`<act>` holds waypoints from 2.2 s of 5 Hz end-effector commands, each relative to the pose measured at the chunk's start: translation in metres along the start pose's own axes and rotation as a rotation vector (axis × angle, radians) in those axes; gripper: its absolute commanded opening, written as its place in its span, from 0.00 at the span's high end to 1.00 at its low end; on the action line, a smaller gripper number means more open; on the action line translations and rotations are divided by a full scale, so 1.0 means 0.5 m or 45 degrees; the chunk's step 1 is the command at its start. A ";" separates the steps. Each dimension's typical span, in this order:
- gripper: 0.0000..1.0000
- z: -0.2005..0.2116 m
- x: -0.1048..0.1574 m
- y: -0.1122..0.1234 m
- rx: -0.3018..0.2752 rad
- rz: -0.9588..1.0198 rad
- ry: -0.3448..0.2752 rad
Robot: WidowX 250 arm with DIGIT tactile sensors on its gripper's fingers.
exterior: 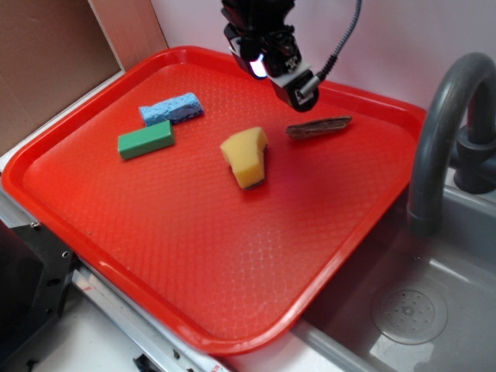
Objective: Grab the wood chip.
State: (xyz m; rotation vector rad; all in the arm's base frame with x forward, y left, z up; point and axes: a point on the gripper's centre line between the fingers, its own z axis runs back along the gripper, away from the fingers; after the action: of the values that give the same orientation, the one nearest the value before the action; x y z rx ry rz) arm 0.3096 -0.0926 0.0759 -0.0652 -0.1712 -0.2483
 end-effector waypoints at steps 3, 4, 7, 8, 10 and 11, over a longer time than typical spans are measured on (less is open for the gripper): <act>0.00 -0.084 0.020 -0.020 -0.001 -0.081 0.101; 0.11 -0.097 0.014 -0.015 0.040 -0.051 0.117; 1.00 -0.103 0.003 -0.024 0.024 -0.052 0.135; 1.00 -0.074 0.001 -0.026 0.010 -0.030 0.123; 1.00 0.086 -0.006 0.007 0.039 0.282 0.026; 1.00 0.171 -0.032 0.017 0.062 0.390 -0.024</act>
State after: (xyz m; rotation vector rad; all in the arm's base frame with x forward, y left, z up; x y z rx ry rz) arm 0.2819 -0.0690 0.1435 -0.0386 -0.1246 0.0597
